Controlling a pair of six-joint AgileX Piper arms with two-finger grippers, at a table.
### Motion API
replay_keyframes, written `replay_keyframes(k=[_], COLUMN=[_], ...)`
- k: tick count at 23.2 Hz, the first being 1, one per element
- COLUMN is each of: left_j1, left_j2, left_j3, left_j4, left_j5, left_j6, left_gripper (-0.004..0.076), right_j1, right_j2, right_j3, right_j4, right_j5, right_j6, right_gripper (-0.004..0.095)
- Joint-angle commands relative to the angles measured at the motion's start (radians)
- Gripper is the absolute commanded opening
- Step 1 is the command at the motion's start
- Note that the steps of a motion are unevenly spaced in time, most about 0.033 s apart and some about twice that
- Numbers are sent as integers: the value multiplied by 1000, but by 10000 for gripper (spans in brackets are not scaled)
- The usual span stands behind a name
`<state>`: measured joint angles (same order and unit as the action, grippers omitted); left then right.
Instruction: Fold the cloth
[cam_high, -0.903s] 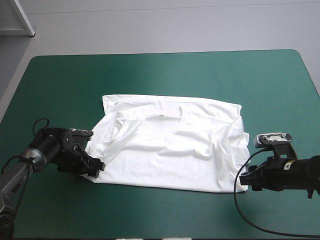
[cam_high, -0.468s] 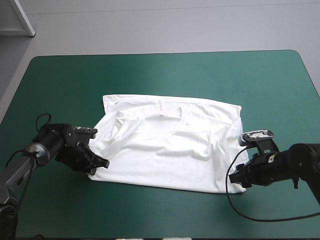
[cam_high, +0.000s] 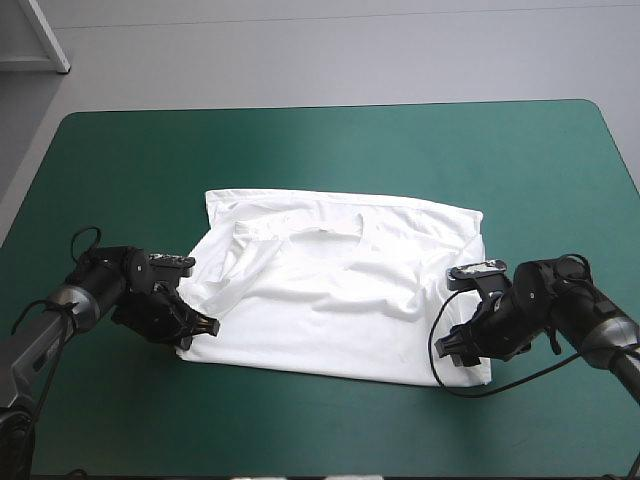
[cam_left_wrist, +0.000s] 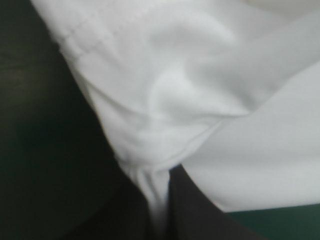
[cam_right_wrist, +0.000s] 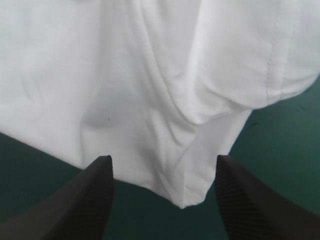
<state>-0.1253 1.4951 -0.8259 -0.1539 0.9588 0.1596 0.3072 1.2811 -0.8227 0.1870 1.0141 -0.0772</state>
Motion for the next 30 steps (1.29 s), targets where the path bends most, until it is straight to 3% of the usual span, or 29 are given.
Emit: replay_keyframes(k=[1, 6, 8, 9, 11, 15, 20, 27, 30], left_j1=[-5, -5, -5, -5, -5, -5, -5, -5, -5], left_j2=[35, 35, 24, 7, -43, -138, -176, -174, -161], left_j3=[27, 27, 27, 27, 27, 27, 4, -105, -190], left_j4=[53, 56, 56, 56, 66, 128, 154, 142, 142], left_j5=[-84, -84, -88, -90, -87, -66, 34, 0, -9], left_j6=[-7, 5, 7, 14, 14, -7, -23, -18, -13], left_gripper=[19, 19, 19, 19, 19, 19, 19, 19, 19], right_j1=[33, 81, 103, 123, 139, 139, 139, 139, 139], right_j2=[1, 58, 64, 64, 46, -25, -150, -194, -182], right_j3=[20, 108, 131, 131, 131, 119, 104, 5, -54], right_j4=[-7, -39, -29, -29, -29, -55, -128, -112, -145], right_j5=[-69, -159, -194, -196, -196, -169, -52, -56, -107], right_j6=[23, 70, 77, 77, 77, 102, 179, 179, 179], right_gripper=[562, 532, 381, 191, -11, -17, -17, -17, -17])
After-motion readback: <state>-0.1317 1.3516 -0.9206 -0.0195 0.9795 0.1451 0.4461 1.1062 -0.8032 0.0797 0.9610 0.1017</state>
